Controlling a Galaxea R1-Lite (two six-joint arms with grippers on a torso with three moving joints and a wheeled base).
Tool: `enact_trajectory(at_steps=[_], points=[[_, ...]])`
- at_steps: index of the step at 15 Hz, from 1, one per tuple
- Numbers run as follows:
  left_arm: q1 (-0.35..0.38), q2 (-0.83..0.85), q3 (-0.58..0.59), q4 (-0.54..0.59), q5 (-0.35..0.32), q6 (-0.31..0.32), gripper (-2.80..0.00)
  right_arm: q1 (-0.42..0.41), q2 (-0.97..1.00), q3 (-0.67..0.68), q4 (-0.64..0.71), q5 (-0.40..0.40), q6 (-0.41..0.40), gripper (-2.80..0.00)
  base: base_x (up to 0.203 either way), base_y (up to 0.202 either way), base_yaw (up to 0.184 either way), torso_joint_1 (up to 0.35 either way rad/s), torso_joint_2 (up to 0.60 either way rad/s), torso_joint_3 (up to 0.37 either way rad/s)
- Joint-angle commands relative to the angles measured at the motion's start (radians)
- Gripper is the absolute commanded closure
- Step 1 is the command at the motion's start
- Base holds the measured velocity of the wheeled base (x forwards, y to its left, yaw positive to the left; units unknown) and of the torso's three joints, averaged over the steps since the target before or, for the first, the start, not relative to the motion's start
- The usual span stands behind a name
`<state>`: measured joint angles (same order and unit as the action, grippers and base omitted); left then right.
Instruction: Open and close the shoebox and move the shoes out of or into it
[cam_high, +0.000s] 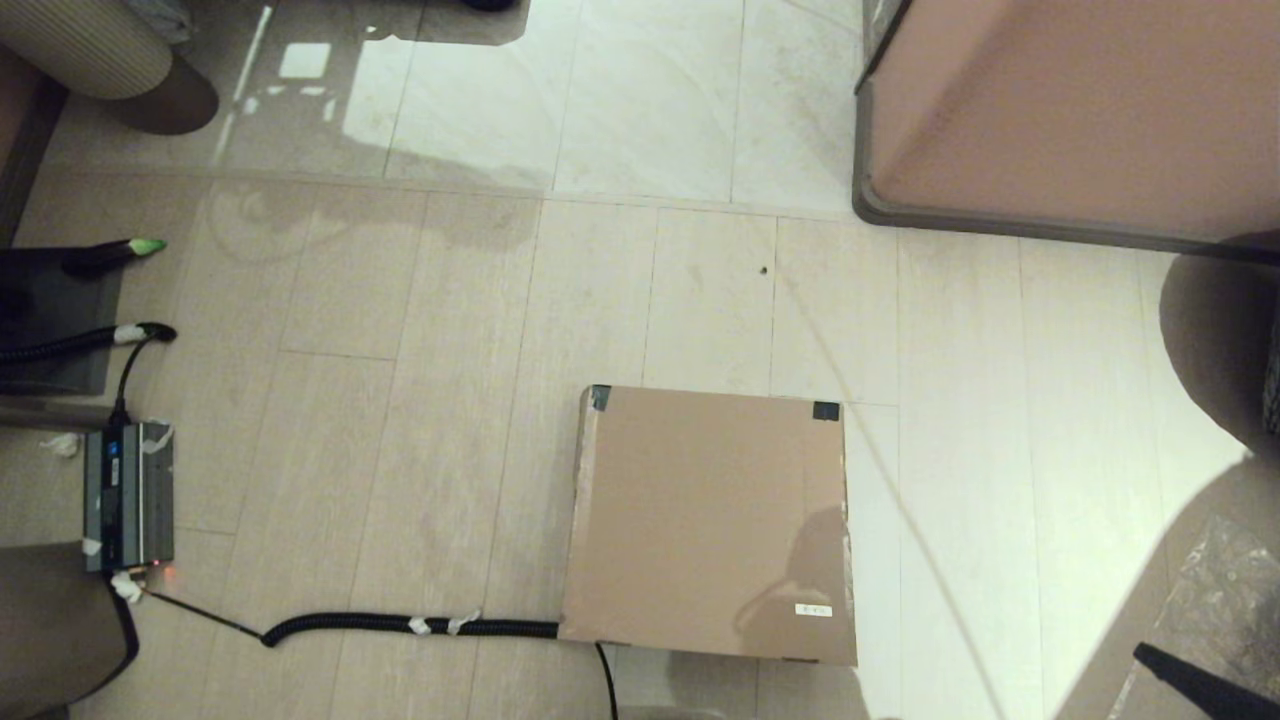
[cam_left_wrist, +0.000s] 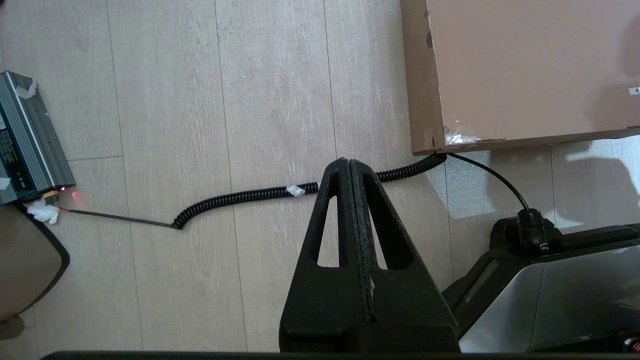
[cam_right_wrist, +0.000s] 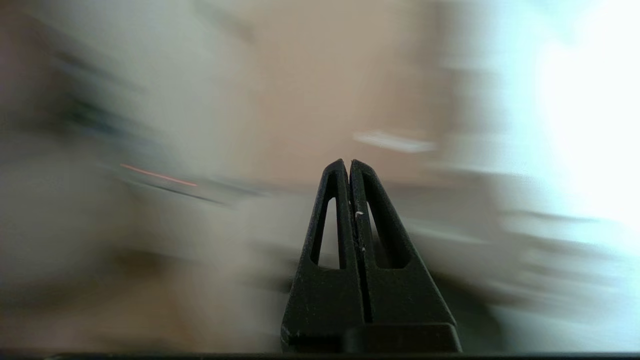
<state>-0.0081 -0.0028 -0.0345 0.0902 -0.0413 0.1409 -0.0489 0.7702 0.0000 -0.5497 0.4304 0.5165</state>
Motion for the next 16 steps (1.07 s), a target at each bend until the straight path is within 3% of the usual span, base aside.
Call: enact_trajectory(at_steps=[1,2,3,6,13,16], points=[[0.000,0.003,-0.001,0.002,0.000,0.000,0.00,0.012,0.001,0.001,0.366,-0.268,-0.624,0.00,0.000,0.000,0.000,0.000,0.00,0.000],[0.000,0.003,-0.001,0.003,0.001,-0.003,0.00,0.015,0.001,0.001,0.488,-0.361,-0.647,0.00,0.000,0.000,0.000,0.000,0.00,0.000],[0.000,0.003,-0.002,0.006,0.001,-0.004,0.00,0.026,0.002,0.000,0.550,-0.388,-0.640,0.00,0.000,0.000,0.000,0.000,0.00,0.000],[0.000,0.003,-0.001,0.003,0.001,-0.018,0.00,0.053,-0.082,0.000,0.552,-0.392,-0.631,0.00,0.000,0.000,0.000,0.000,0.00,0.000],[0.000,0.001,0.001,0.002,0.008,-0.032,0.00,0.068,-0.699,0.000,0.554,-0.405,-0.558,0.00,0.000,0.000,0.000,0.000,0.00,0.000],[0.000,0.001,0.002,0.000,0.009,-0.027,0.00,0.057,-0.769,0.001,0.553,-0.429,-0.539,0.00,0.000,0.000,0.000,0.000,0.00,0.000]])
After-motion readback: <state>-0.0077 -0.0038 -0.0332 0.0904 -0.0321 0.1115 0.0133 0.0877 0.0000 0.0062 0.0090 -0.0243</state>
